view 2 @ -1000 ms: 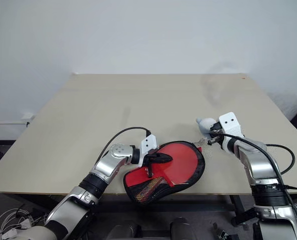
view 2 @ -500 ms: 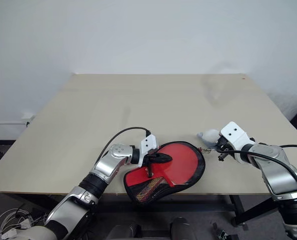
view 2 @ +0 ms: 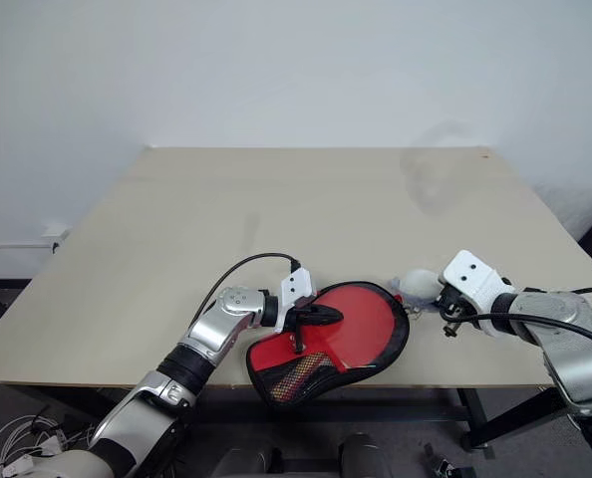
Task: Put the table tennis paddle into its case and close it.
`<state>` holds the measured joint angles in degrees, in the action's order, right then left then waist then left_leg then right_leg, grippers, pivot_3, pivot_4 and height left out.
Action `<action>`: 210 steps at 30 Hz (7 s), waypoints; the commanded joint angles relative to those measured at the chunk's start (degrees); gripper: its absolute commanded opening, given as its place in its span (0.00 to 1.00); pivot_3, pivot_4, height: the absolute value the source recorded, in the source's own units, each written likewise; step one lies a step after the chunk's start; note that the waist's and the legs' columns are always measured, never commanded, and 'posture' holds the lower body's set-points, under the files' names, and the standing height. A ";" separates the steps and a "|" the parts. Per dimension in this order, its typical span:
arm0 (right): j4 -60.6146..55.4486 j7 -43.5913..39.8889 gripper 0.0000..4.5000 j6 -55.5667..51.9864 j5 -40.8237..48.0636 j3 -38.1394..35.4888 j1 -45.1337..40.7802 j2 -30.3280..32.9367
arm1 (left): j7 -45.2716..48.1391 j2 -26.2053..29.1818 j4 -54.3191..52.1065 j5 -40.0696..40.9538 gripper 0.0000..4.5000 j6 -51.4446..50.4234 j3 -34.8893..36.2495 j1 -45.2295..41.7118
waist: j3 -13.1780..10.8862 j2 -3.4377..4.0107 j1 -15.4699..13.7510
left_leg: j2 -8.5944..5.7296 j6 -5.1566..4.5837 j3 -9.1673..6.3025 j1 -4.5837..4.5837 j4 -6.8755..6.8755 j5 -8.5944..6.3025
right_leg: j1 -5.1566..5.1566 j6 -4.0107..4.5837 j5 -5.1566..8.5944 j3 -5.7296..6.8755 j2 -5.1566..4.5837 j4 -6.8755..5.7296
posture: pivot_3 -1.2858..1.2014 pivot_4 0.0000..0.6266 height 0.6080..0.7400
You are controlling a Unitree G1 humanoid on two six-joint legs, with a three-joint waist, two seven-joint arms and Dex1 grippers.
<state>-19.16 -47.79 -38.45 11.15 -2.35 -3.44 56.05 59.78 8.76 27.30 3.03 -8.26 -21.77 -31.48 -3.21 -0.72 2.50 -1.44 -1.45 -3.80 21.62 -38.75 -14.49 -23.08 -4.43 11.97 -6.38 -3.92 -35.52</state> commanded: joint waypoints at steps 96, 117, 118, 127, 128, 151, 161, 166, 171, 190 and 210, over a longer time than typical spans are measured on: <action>-28.05 -7.01 0.08 -6.77 34.67 2.14 16.53 -6.35 | 0.59 2.36 -1.69 -1.77 0.00 -2.25 -1.41 2.53 | 0.08 -0.01 -1.29 | 0.26 0.32 -0.46 -0.11 0.17 -0.22 | 0.53 -0.01 0.01 0.85 -0.05 0.77 | 0.52 0.00 1.00; -25.21 -2.29 0.99 -12.15 38.16 -2.07 12.62 -5.11 | 0.11 2.34 -1.94 -1.61 0.00 -2.87 -1.71 2.40 | 0.10 -0.07 -1.29 | 0.32 0.34 -0.43 -0.15 0.17 -0.24 | 0.55 0.00 0.01 0.88 -0.04 0.77 | 0.52 0.00 1.00; -25.01 -1.96 0.99 -12.26 38.11 -2.37 12.22 -4.89 | 0.04 2.19 -1.73 -1.63 0.00 -2.76 -1.72 2.29 | 0.10 -0.07 -1.29 | 0.32 0.35 -0.42 -0.15 0.17 -0.24 | 0.54 0.00 0.01 0.88 -0.05 0.77 | 0.52 0.00 1.00; -11.30 7.17 0.99 -14.40 32.86 -6.31 5.01 -6.21 | -0.42 0.33 1.09 -1.71 0.00 -1.14 -1.54 1.00 | 0.10 -0.10 -1.41 | 0.30 0.50 -0.37 -0.14 0.07 -0.33 | 0.59 0.00 0.01 0.88 -0.09 0.85 | 0.52 0.00 1.00; -9.05 8.59 0.99 -14.81 31.97 -6.43 4.14 -6.70 | -0.47 0.13 1.37 -1.73 0.00 -0.96 -1.51 0.90 | 0.11 -0.08 -1.46 | 0.29 0.50 -0.35 -0.13 0.06 -0.33 | 0.59 0.00 0.01 0.88 -0.11 0.86 | 0.52 0.00 1.00; 6.66 15.57 0.99 -32.53 36.46 -12.86 -1.72 -15.74 | -2.04 -2.11 6.23 -0.41 0.00 2.02 1.57 -1.98 | 0.15 0.05 -1.49 | 0.24 0.22 -0.31 -0.06 0.03 -0.18 | 0.66 0.00 0.00 0.81 -0.10 0.80 | 0.52 0.00 1.00; 6.35 15.53 0.99 -32.99 35.78 -12.28 -2.16 -17.04 | -2.21 -4.01 7.40 3.89 0.00 2.27 7.66 -5.26 | 0.11 0.02 -1.38 | 0.24 0.22 -0.32 -0.01 0.01 -0.18 | 0.59 0.00 0.00 0.81 -0.09 0.78 | 0.52 0.00 1.00; 6.72 15.45 0.99 -32.89 35.52 -12.13 -2.59 -17.16 | -1.84 -4.77 5.57 6.39 0.00 1.16 10.25 -6.47 | 0.11 0.01 -1.30 | 0.24 0.21 -0.30 0.06 0.06 -0.18 | 0.49 -0.02 -0.02 0.81 -0.08 0.78 | 0.52 0.00 1.00; 6.76 15.40 0.99 -32.89 35.45 -11.96 -2.86 -17.46 | -1.99 -4.86 4.33 7.26 0.00 0.61 11.22 -7.09 | 0.11 0.01 -1.32 | 0.24 0.18 -0.30 0.20 0.19 -0.19 | 0.28 -0.15 -0.10 0.80 -0.07 0.76 | 0.52 0.00 1.00; 6.19 15.02 0.10 -32.88 35.45 -12.07 -3.62 -18.49 | -2.50 -4.56 4.05 7.72 0.00 0.41 11.25 -6.97 | 0.12 0.03 -1.20 | 0.26 0.17 -0.25 0.20 0.37 -0.18 | 0.15 -0.15 -0.11 0.75 -0.03 0.73 | 0.52 0.00 1.00; 12.41 22.43 0.01 -27.47 30.08 -14.27 -21.20 -19.60 | -2.45 -4.95 4.03 7.72 0.00 0.12 11.58 -6.80 | 0.12 0.08 -1.30 | 0.24 0.14 -0.17 0.24 0.34 -0.16 | 0.11 -0.13 -0.13 0.64 -0.04 0.73 | 0.52 0.00 1.00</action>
<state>-8.24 -27.35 -70.44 43.44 -14.17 -20.61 36.46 57.41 4.12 33.49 10.00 -8.33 -10.55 -37.05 -3.09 -0.64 1.21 -1.21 -1.31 -3.95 21.87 -38.42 -14.65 -22.98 -4.55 11.84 -5.75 -3.97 -34.79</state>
